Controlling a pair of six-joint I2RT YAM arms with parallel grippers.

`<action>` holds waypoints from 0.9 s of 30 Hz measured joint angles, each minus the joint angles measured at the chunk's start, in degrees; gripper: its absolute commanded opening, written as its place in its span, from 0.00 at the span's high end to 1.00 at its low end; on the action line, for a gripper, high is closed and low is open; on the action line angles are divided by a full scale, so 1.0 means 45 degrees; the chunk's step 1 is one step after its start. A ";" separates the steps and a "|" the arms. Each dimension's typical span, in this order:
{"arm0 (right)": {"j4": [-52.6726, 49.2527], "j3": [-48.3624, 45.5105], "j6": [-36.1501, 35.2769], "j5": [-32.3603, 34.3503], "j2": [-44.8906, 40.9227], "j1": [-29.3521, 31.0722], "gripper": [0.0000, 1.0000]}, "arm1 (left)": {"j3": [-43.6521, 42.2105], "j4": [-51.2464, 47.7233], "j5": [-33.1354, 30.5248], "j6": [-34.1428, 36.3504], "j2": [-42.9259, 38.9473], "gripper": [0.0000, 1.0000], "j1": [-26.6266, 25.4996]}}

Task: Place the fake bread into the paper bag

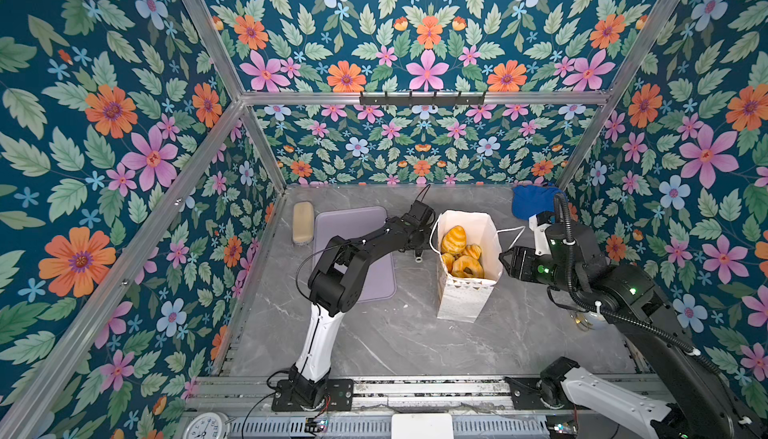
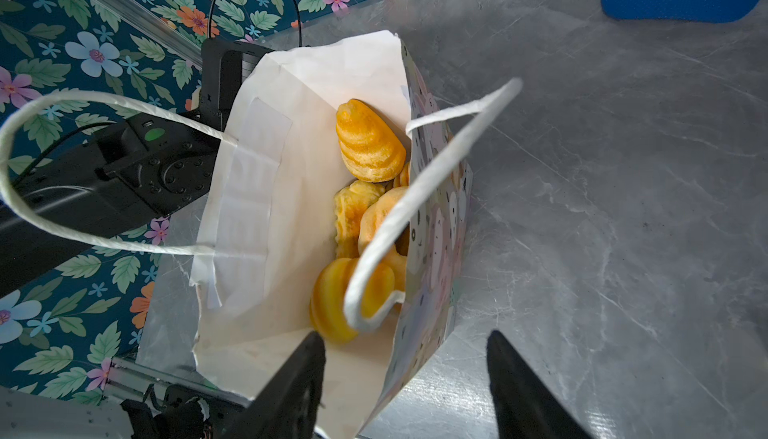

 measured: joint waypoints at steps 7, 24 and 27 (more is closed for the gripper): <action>0.0000 0.0000 0.0000 -0.0010 -0.0005 0.0000 0.38 | -0.0078 -0.0063 -0.0097 -0.0005 -0.0398 0.24 0.0005; 0.0000 0.0000 0.0005 -0.0155 -0.0068 0.0000 0.37 | -0.0083 -0.0442 -0.0408 -0.0005 -0.0772 0.00 0.0010; 0.0000 0.0092 0.0000 -0.0151 0.0015 0.0000 0.33 | 0.0092 -0.0879 -0.0695 -0.0005 -0.1243 0.00 0.0053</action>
